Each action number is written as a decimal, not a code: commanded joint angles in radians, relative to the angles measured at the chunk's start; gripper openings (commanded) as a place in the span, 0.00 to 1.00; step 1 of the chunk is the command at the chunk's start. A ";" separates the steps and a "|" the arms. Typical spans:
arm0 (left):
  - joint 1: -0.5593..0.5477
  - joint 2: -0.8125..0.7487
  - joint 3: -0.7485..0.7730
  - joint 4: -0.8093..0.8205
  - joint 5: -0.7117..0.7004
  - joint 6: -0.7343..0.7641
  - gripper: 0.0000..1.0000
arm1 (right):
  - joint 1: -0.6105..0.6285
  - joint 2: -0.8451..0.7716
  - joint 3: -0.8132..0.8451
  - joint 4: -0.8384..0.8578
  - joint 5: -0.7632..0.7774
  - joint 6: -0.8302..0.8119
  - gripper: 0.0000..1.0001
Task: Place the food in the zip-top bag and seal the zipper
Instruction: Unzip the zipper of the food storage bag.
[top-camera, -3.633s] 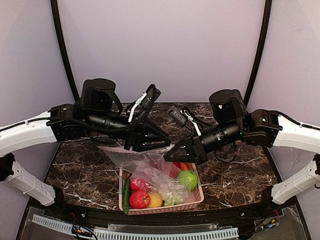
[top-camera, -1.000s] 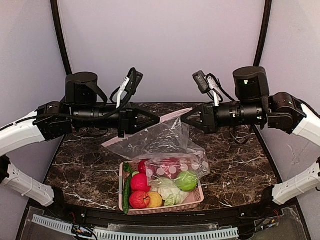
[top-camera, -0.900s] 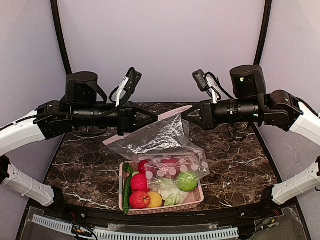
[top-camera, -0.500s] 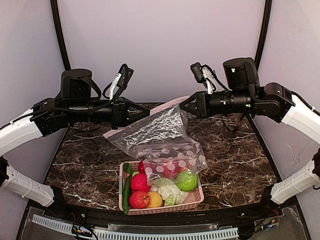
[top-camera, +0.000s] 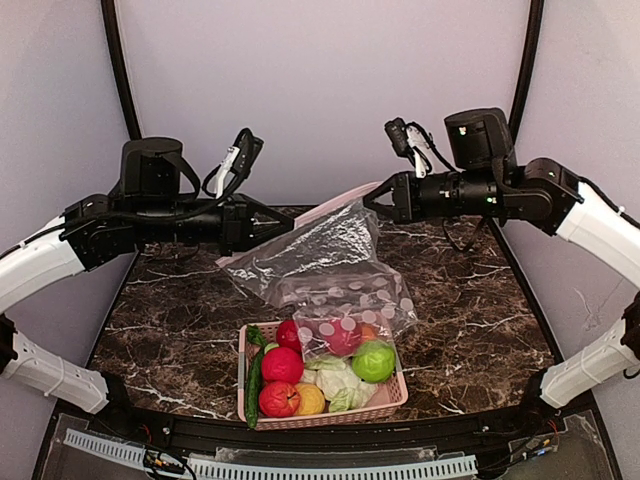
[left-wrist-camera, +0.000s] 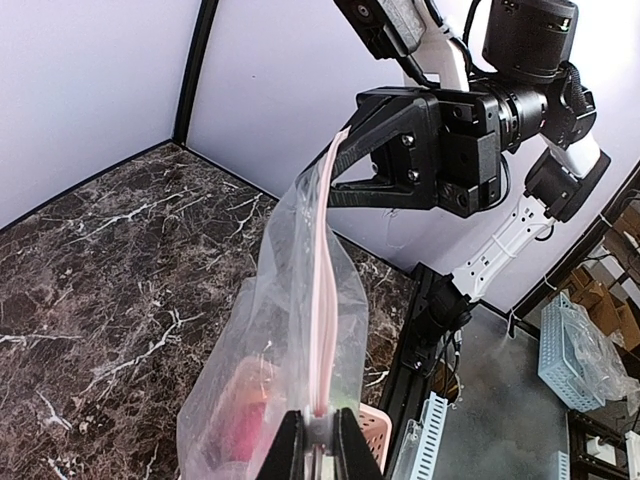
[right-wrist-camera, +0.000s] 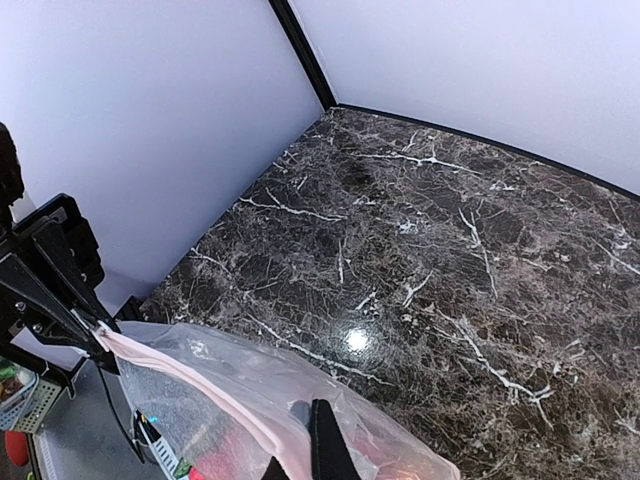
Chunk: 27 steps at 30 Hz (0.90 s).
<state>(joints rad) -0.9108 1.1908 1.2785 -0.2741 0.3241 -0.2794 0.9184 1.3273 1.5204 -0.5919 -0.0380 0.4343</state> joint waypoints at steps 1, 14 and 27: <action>0.014 -0.057 0.010 -0.126 0.022 0.014 0.01 | -0.068 -0.003 0.034 0.014 0.111 -0.005 0.00; 0.034 -0.078 -0.010 -0.157 0.009 0.021 0.01 | -0.139 0.027 0.038 0.033 0.077 -0.017 0.00; 0.076 -0.087 -0.010 -0.193 0.008 0.037 0.01 | -0.217 0.078 0.075 0.058 0.003 -0.030 0.00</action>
<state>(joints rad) -0.8524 1.1572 1.2781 -0.3553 0.3122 -0.2623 0.7712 1.3975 1.5562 -0.5732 -0.1181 0.4160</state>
